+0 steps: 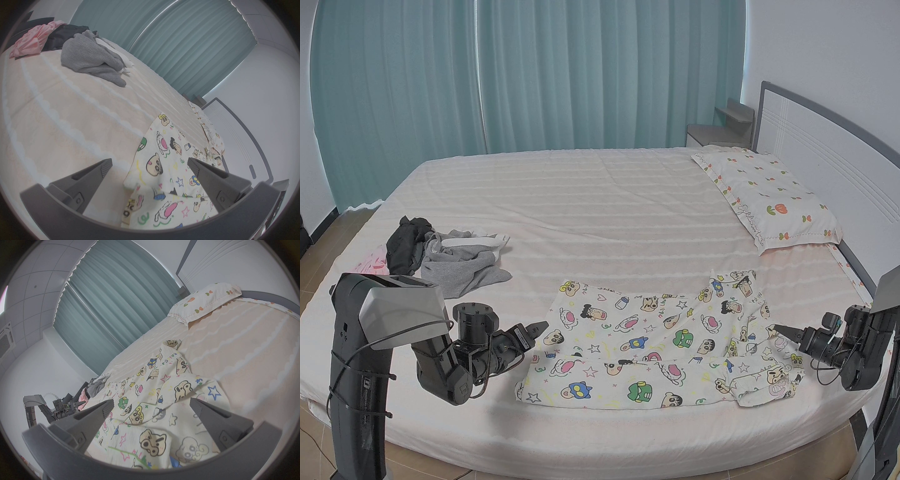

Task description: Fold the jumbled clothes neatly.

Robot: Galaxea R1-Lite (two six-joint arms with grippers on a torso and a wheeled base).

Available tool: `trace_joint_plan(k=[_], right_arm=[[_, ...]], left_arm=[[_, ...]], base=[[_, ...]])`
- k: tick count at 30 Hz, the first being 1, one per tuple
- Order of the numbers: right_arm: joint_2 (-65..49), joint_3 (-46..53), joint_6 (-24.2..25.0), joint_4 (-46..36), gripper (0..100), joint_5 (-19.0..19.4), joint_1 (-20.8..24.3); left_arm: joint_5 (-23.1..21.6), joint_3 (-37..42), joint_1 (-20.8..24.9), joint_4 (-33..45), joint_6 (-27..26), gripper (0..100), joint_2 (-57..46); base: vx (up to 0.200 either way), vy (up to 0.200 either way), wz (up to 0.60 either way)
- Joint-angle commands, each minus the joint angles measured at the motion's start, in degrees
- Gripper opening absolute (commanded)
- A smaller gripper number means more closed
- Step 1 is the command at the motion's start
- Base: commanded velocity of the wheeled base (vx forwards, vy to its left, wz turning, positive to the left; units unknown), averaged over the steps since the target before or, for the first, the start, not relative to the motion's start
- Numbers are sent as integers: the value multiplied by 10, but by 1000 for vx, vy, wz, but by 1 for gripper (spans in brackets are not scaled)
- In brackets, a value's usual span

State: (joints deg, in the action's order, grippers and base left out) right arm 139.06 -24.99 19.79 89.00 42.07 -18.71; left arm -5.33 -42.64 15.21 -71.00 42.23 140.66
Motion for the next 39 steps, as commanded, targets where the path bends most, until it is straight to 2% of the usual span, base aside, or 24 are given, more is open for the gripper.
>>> trace_joint_plan(k=[1,11,23,35,39], right_arm=[[0,1,-1,10,100,0,1],[-3,3,0,10,100,0,1],[-4,3,-1,10,100,0,1],[-2,3,-1,10,100,0,6],[-2,4,-1,10,100,0,6]], left_arm=[[0,-2,0,0,0,100,0],[1,-2,0,0,1,100,-1],[2,-2,0,0,-1,100,0],[8,1,-4,-37,2,100,5],[11,3,-3,-39,0,100,7]], base=[[0,0,0],[0,0,0],[0,-200,0],[0,0,0],[200,0,0]])
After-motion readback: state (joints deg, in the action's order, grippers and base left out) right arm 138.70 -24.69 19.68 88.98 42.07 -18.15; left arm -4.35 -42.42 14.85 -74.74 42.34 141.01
